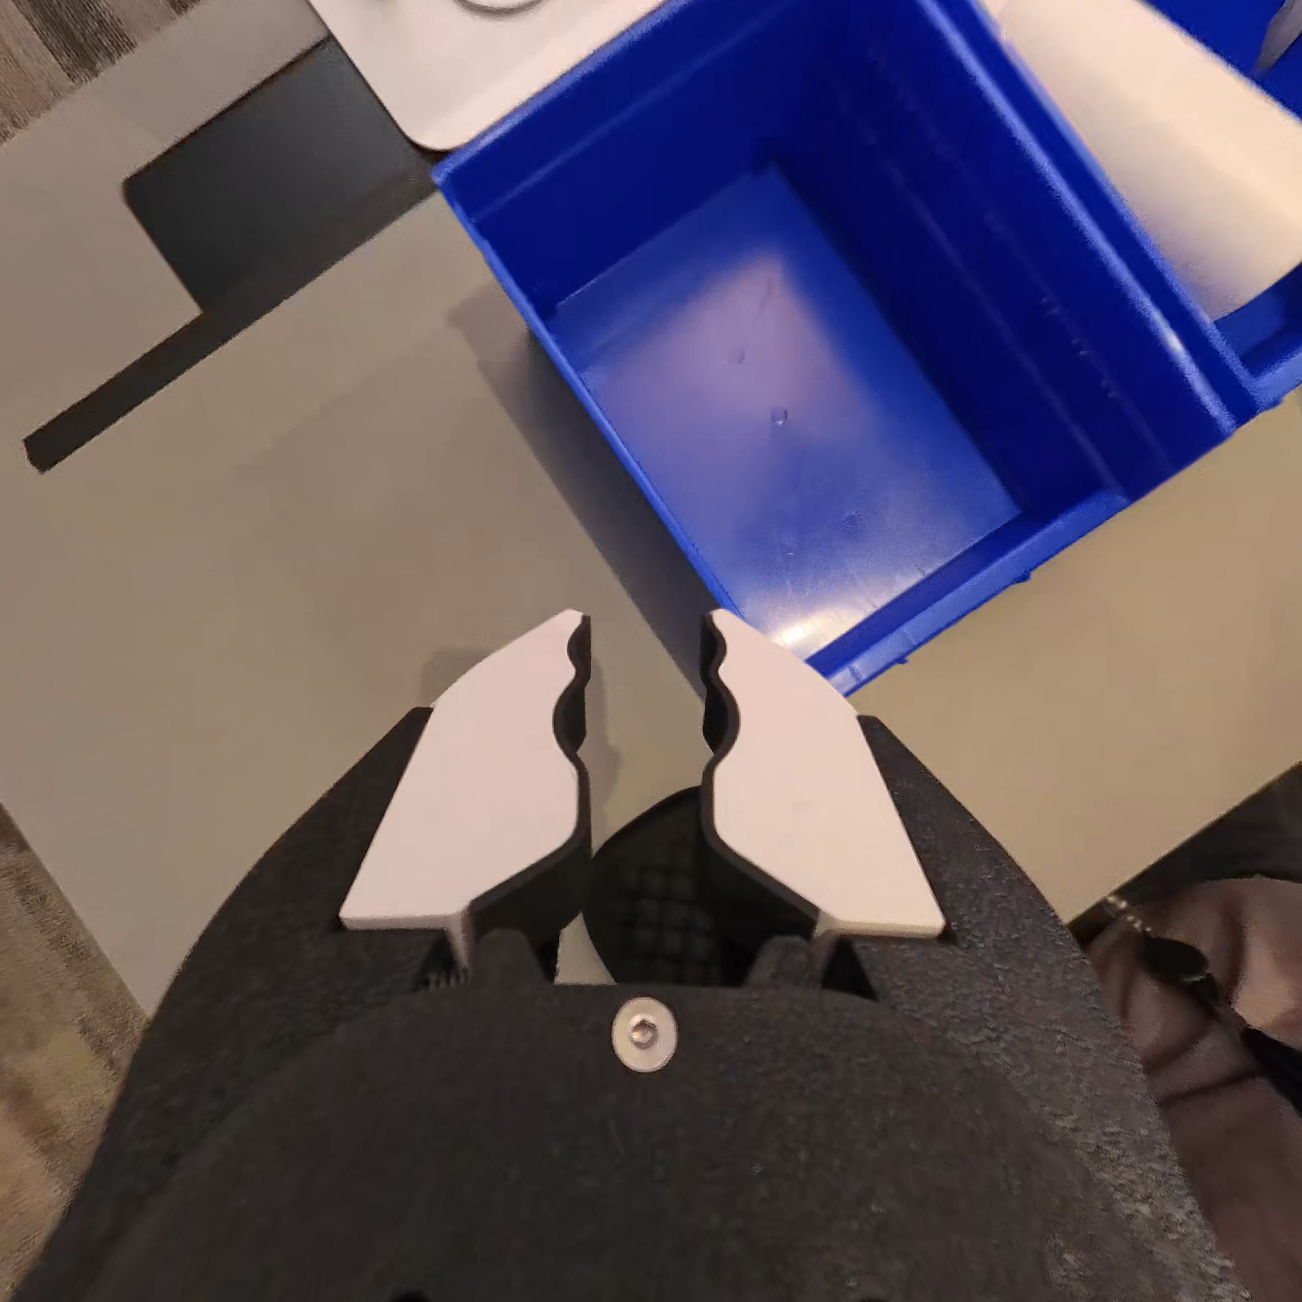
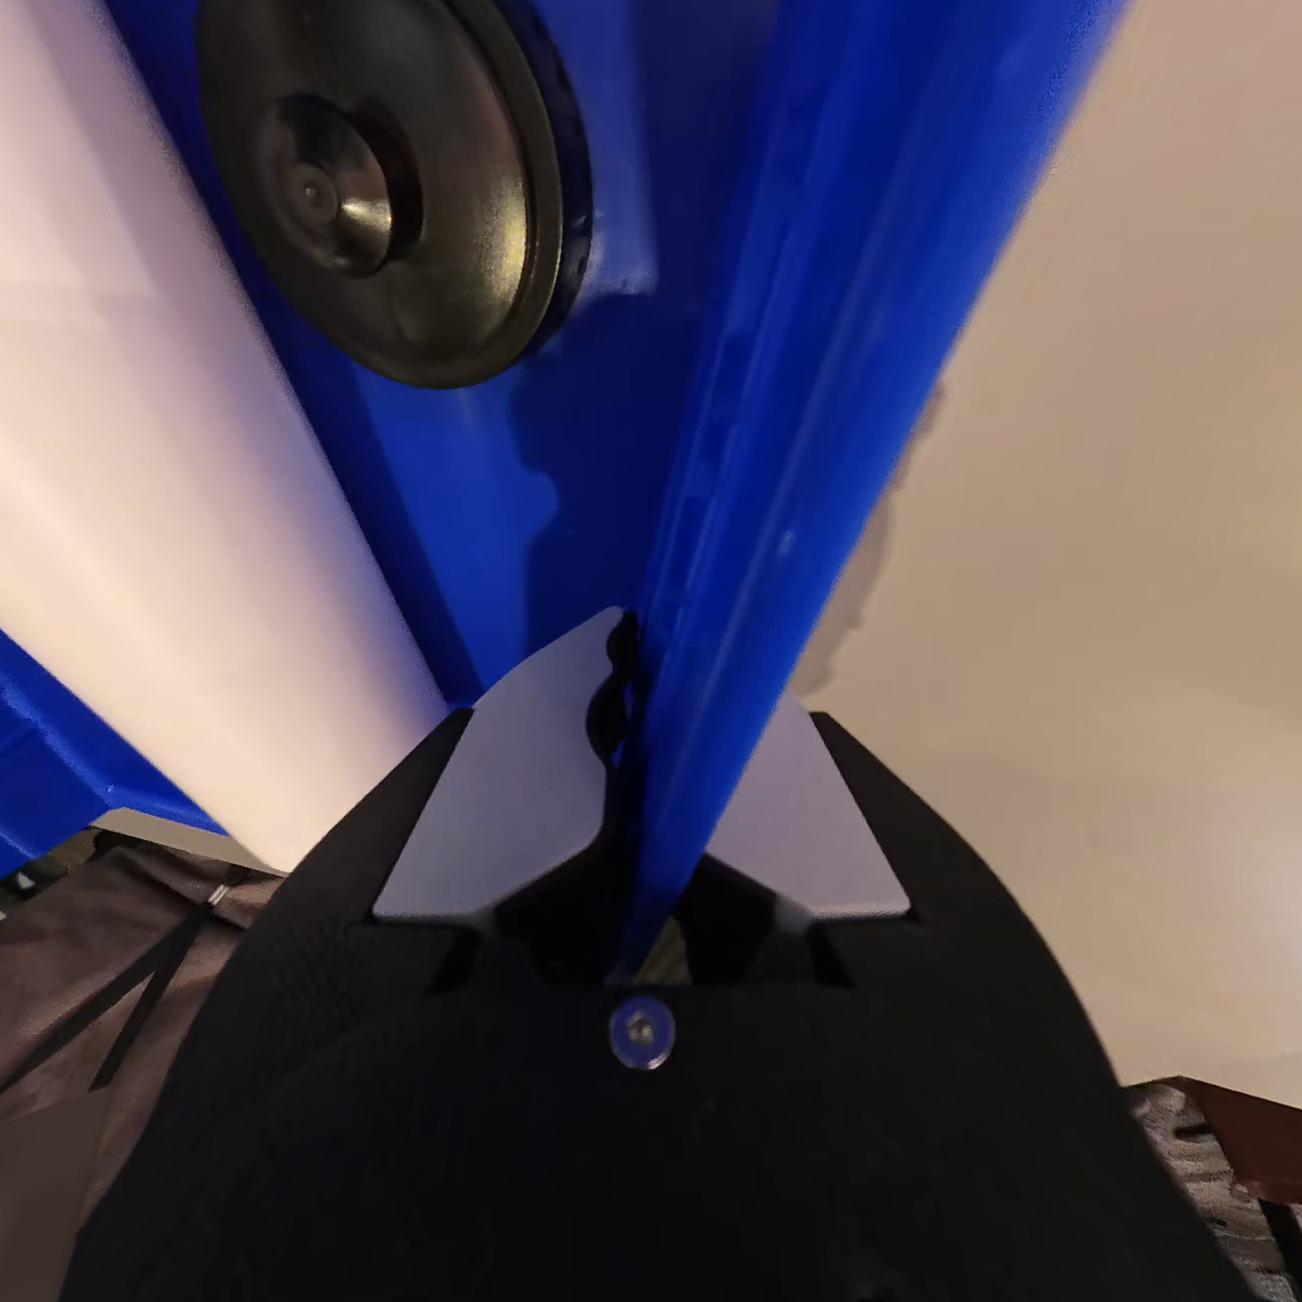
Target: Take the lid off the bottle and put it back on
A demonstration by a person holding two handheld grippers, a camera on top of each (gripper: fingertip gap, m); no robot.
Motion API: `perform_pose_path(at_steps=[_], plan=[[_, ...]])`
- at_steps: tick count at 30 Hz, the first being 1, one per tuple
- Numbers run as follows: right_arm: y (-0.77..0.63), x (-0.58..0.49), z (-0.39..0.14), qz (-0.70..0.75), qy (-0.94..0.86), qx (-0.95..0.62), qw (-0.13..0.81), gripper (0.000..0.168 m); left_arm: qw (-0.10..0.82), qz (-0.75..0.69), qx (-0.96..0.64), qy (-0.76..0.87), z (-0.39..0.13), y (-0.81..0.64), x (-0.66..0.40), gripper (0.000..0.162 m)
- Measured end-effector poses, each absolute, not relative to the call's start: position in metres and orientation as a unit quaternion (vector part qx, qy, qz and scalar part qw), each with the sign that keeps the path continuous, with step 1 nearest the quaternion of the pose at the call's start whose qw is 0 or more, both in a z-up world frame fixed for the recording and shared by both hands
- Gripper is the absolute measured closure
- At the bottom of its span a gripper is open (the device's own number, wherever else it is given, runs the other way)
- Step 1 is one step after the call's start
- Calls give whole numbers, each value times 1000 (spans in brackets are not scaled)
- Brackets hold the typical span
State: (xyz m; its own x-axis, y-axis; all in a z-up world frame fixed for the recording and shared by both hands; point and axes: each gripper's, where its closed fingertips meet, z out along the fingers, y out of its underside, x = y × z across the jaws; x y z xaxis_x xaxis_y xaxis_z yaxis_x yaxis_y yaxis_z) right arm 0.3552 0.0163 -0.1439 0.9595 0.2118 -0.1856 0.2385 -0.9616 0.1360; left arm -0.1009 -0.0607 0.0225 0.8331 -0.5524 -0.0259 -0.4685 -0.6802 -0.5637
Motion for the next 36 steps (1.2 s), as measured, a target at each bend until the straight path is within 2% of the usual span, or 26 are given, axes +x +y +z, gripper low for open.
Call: perform_pose_path(at_steps=[8, 19, 27, 32, 36], plan=[[-12, 397, -104, -53, 55, 995, 69, 162, 333, -143, -900, 242, 49, -73, -138, 133], [-15, 378, 6, 5, 54, 998, 42, 161, 351, -165, -889, 243, 58, -77, -144, 133], [6, 259, 35, 11, 142, 989, 36, 161, 358, -166, -885, 248, 62, -80, -144, 133], [19, 147, 32, -5, 227, 973, 36, 161, 363, -170, -886, 232, 63, -81, -159, 132], [17, 48, 20, -54, 283, 957, 41, 162, 387, -186, -888, 166, 67, -78, -197, 125]])
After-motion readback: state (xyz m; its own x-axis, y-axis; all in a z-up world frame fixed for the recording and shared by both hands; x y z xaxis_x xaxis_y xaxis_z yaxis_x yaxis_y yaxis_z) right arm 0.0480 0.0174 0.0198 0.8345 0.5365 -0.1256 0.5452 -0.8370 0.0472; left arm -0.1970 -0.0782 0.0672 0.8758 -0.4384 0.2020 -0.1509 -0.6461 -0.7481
